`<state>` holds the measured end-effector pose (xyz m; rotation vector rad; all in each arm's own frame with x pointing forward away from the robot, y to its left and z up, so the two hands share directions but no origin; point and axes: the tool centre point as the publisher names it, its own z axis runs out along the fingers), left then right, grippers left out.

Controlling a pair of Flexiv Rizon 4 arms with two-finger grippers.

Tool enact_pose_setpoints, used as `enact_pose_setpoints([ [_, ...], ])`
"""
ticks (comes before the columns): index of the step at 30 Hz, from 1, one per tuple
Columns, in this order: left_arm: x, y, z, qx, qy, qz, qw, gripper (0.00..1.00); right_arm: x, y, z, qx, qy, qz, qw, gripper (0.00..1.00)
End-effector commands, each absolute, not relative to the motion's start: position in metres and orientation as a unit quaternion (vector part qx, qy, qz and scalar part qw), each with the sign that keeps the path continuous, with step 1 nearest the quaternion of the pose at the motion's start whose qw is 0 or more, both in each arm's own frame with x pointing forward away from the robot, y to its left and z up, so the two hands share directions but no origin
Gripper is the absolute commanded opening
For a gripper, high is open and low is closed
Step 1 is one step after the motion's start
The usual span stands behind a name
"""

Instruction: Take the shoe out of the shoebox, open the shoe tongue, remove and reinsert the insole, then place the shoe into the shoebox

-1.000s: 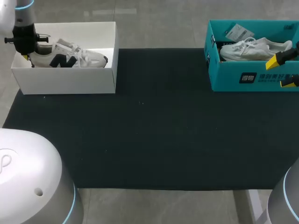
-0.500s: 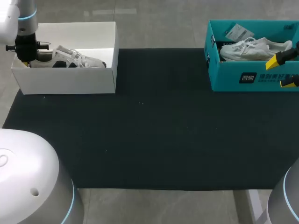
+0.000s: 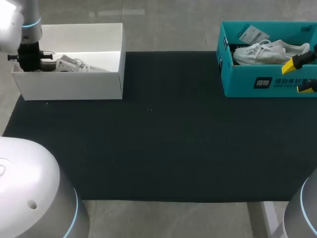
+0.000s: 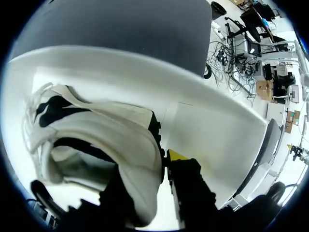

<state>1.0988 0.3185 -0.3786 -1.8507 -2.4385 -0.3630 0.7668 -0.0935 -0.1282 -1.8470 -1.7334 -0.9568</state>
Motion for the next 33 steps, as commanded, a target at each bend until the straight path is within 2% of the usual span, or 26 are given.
enact_pose_setpoints([
  [1, 1.102, 0.317, -0.386, -0.602, -0.789, -0.123, 0.035, 0.0, 0.767, -0.093, -0.129, -0.667, -0.625, -0.344, 0.214, 1.0],
  [11, 1.101, 0.318, -0.402, -0.588, -0.801, -0.1, 0.047, 0.0, 0.767, -0.093, -0.129, -0.667, -0.625, -0.344, 0.214, 1.0],
  [12, 1.102, 0.317, -0.401, -0.587, -0.802, -0.097, 0.047, 0.1, 0.767, -0.093, -0.129, -0.667, -0.625, -0.344, 0.214, 1.0],
  [13, 1.101, 0.316, -0.398, -0.587, -0.803, -0.095, 0.046, 0.35, 0.767, -0.093, -0.129, -0.667, -0.625, -0.344, 0.214, 1.0],
  [14, 1.102, 0.315, -0.395, -0.589, -0.802, -0.093, 0.044, 0.47, 0.767, -0.093, -0.129, -0.667, -0.625, -0.344, 0.214, 1.0],
  [16, 1.103, 0.315, -0.387, -0.591, -0.801, -0.09, 0.039, 1.0, 0.767, -0.093, -0.129, -0.667, -0.625, -0.344, 0.214, 1.0],
  [33, 1.098, 0.311, -0.307, -0.561, -0.824, -0.067, 0.048, 1.0, 0.767, -0.093, -0.129, -0.667, -0.625, -0.344, 0.214, 1.0],
])
